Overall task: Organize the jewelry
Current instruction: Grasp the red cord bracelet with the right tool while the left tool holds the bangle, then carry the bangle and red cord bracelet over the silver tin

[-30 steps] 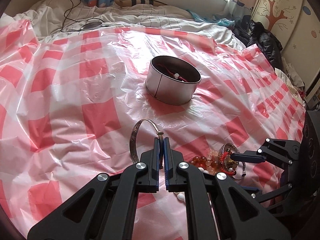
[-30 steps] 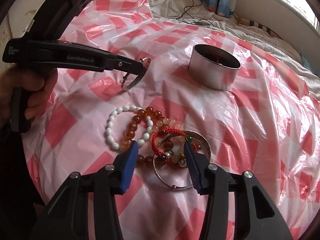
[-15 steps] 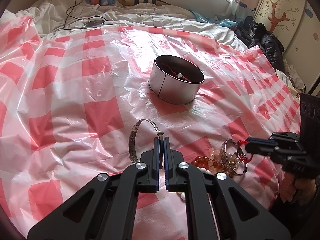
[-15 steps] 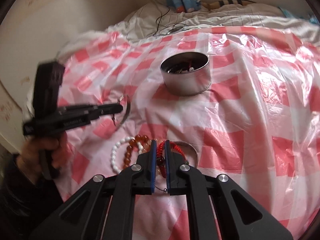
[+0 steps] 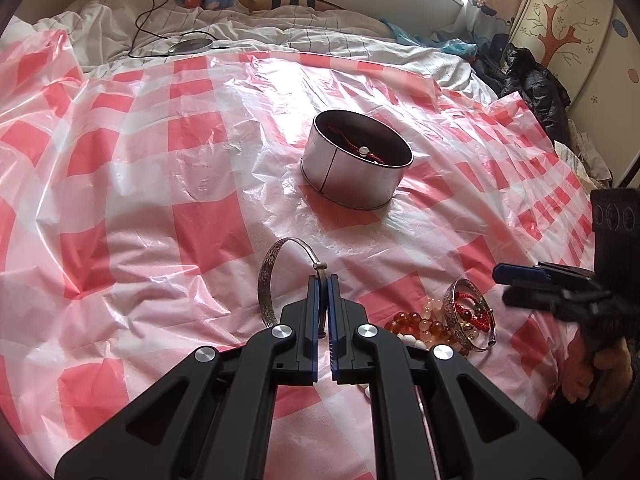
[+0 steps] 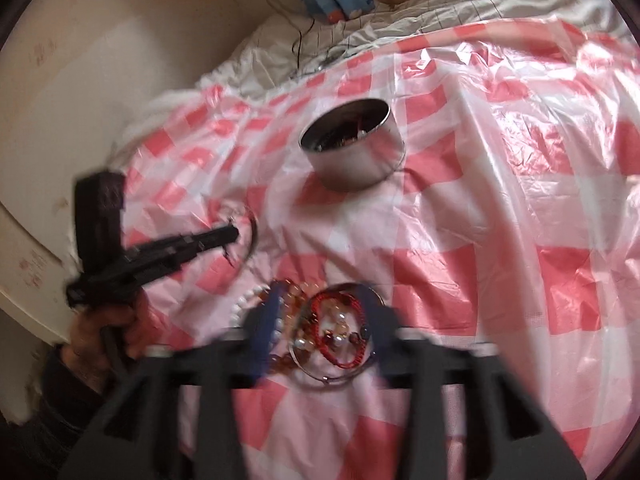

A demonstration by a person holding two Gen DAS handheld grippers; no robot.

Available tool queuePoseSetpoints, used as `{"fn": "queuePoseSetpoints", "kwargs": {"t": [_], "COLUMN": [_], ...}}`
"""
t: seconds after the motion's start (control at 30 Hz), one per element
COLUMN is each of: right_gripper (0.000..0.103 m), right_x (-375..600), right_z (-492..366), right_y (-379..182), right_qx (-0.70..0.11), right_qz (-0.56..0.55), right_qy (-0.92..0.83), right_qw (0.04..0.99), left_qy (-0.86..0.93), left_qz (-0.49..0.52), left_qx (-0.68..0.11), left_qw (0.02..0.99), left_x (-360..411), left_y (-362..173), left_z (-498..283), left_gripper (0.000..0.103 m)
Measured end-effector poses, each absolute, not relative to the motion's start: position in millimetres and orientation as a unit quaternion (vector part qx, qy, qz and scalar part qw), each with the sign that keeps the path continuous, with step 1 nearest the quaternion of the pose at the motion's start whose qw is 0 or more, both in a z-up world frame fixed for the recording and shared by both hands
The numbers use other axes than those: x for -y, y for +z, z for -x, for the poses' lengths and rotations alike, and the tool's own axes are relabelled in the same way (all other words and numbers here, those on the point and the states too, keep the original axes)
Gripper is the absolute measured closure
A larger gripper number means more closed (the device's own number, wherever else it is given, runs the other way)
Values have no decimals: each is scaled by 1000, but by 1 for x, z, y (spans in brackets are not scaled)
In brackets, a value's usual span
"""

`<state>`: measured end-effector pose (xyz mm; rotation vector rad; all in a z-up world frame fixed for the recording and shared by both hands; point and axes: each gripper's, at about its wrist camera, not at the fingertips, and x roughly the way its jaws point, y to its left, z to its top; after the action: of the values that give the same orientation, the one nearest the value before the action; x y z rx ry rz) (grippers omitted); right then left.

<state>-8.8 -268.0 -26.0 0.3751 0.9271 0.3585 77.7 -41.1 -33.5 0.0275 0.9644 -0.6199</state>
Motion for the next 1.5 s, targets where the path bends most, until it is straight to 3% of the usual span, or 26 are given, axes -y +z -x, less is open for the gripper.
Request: {"fn": "queuePoseSetpoints", "kwargs": {"t": [0.17, 0.23, 0.27, 0.33, 0.4, 0.53, 1.0, 1.5], "right_gripper": [42, 48, 58, 63, 94, 95, 94, 94], "right_x": [244, 237, 234, 227, 224, 225, 289, 309], "right_z": [10, 10, 10, 11, 11, 11, 17, 15], "right_y": [-31, -36, -38, -43, -43, -44, -13, -4], "right_qx": [-453, -460, -462, -467, -465, -470, -378, -339], "right_qz": [-91, -64, -52, -31, -21, -39, -262, -302], "right_qy": [161, 157, 157, 157, 159, 174, 225, 223], "right_qw": [872, 872, 871, 870, 870, 864, 859, 863], "left_qy": [-294, -294, -294, -295, -294, -290, -286, -320], "left_qz": [-13, -15, -16, -16, -16, -16, 0, 17], "left_qx": [-457, -458, -458, -459, -460, -464, -448, -391], "left_qw": [839, 839, 839, 838, 837, 837, 847, 862], "left_x": [41, 41, 41, 41, 42, 41, 33, 45], "left_y": [-34, -35, -35, -36, -37, -39, -29, -3], "left_z": [-78, -78, -78, -78, -78, -79, -79, -74], "left_gripper": [99, 99, 99, 99, 99, 99, 99, 99]}}
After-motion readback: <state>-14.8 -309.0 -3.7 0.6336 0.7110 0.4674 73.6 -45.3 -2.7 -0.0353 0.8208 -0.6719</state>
